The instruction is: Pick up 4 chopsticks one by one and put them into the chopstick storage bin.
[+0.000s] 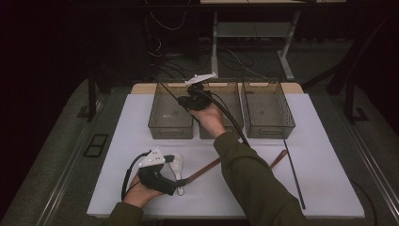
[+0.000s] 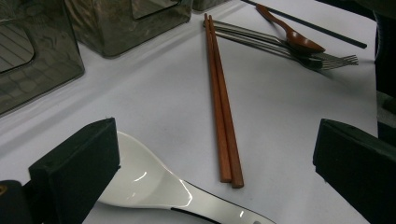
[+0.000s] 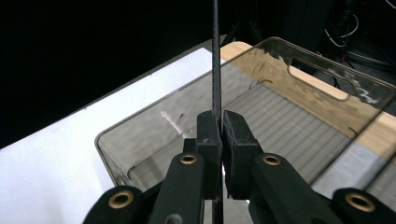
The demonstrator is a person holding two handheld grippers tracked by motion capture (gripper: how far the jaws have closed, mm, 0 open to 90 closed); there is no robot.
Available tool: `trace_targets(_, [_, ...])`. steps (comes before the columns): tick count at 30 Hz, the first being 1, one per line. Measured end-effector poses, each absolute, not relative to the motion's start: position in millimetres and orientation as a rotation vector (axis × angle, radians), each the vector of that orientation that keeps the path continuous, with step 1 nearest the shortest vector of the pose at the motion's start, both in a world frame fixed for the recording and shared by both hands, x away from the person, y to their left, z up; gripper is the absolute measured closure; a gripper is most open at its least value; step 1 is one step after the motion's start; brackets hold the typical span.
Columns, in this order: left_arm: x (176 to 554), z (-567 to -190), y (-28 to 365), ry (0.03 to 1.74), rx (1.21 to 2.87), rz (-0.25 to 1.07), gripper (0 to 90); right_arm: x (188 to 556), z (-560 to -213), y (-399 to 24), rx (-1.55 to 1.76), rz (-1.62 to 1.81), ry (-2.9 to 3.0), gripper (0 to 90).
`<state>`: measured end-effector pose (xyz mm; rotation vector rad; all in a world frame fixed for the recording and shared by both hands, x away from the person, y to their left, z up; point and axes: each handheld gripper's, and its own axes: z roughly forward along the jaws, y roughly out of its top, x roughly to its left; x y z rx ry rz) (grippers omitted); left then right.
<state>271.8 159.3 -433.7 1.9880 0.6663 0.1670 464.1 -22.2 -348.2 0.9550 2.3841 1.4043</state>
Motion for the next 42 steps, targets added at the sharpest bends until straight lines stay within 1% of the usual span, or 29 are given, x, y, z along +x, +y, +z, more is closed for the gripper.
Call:
trace_targets(12, [272.8, -433.1, 158.3, 0.661, 1.982, 0.162, 0.0, 472.8, -351.7, 4.1, 0.937, 1.405, 2.383, 85.8])
trace_targets(18, [272.9, -432.8, 159.1, 0.651, 1.984, 0.162, 0.0, 476.3, -360.4, 17.8, 0.939, 1.383, 2.413, 85.8])
trace_targets(28, [272.3, -432.8, 158.7, 0.649, 1.988, 0.156, 0.0, 484.9, -380.3, 17.6, 1.075, 1.231, 2.517, 84.4])
trace_targets(30, [272.2, -432.8, 158.7, 0.649, 1.989, 0.156, 0.0, 485.0, -381.6, 17.0, 1.066, 1.198, 2.534, 72.9])
trace_targets(32, [272.3, -432.9, 158.7, 0.649, 1.991, 0.157, 0.0, 484.6, -380.4, 15.8, 1.063, 1.19, 2.548, 65.9])
trace_targets(40, [272.5, -433.0, 158.7, 0.643, 1.996, 0.16, 0.0, 483.4, -365.4, 2.1, 1.052, 1.204, 2.543, 50.2])
trace_targets(42, [272.5, -433.2, 158.6, 0.643, 1.996, 0.157, 0.0, 481.6, -361.7, -2.6, 1.038, 1.194, 2.551, 48.4])
